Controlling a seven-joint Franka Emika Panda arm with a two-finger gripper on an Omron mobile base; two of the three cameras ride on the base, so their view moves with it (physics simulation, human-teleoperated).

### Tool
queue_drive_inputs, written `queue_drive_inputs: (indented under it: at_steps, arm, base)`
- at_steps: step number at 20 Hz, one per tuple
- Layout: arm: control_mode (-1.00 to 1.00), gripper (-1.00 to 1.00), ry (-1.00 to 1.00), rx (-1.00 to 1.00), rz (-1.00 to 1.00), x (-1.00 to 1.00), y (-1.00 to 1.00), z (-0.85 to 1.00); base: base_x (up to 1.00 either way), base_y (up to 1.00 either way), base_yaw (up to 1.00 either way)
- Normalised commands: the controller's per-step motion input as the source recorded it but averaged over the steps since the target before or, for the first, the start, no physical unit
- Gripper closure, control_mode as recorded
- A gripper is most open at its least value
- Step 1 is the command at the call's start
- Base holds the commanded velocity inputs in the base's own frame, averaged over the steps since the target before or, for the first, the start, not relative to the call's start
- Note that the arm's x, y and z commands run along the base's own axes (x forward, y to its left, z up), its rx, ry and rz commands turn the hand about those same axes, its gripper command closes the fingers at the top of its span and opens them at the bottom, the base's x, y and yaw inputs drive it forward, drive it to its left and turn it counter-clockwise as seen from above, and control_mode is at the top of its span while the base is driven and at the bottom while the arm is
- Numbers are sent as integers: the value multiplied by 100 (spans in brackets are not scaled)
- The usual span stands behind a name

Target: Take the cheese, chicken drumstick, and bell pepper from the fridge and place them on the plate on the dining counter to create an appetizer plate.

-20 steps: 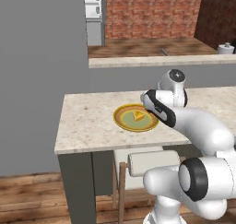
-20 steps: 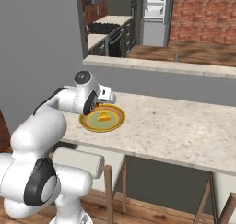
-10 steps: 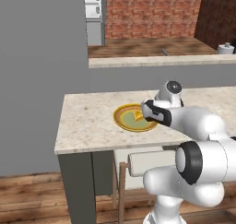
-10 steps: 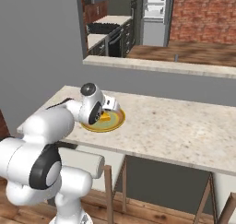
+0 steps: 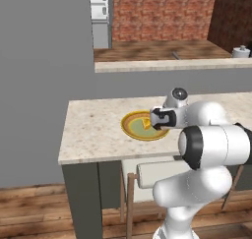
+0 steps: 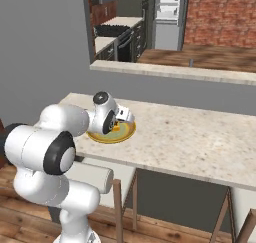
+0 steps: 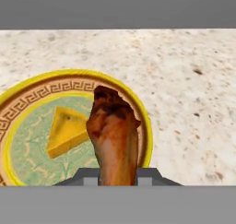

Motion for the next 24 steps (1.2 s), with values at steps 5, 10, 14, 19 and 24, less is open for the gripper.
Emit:
queue_drive_inputs:
  at_steps: [5, 10, 14, 19, 24]
  arm:
    - [-100, 100, 10, 0, -7, 49, 0, -9]
    - [-100, 100, 18, 0, -6, 36, 0, -20]
    - [-100, 100, 22, 0, -4, 22, 0, -39]
    - [-100, 100, 22, 0, -4, 17, 0, -46]
    - [-100, 100, 19, 0, -4, 19, -7, -46]
  base:
    - [0, 0, 0]
    - [0, 0, 0]
    - [0, 0, 0]
    - [0, 0, 0]
    - [0, 0, 0]
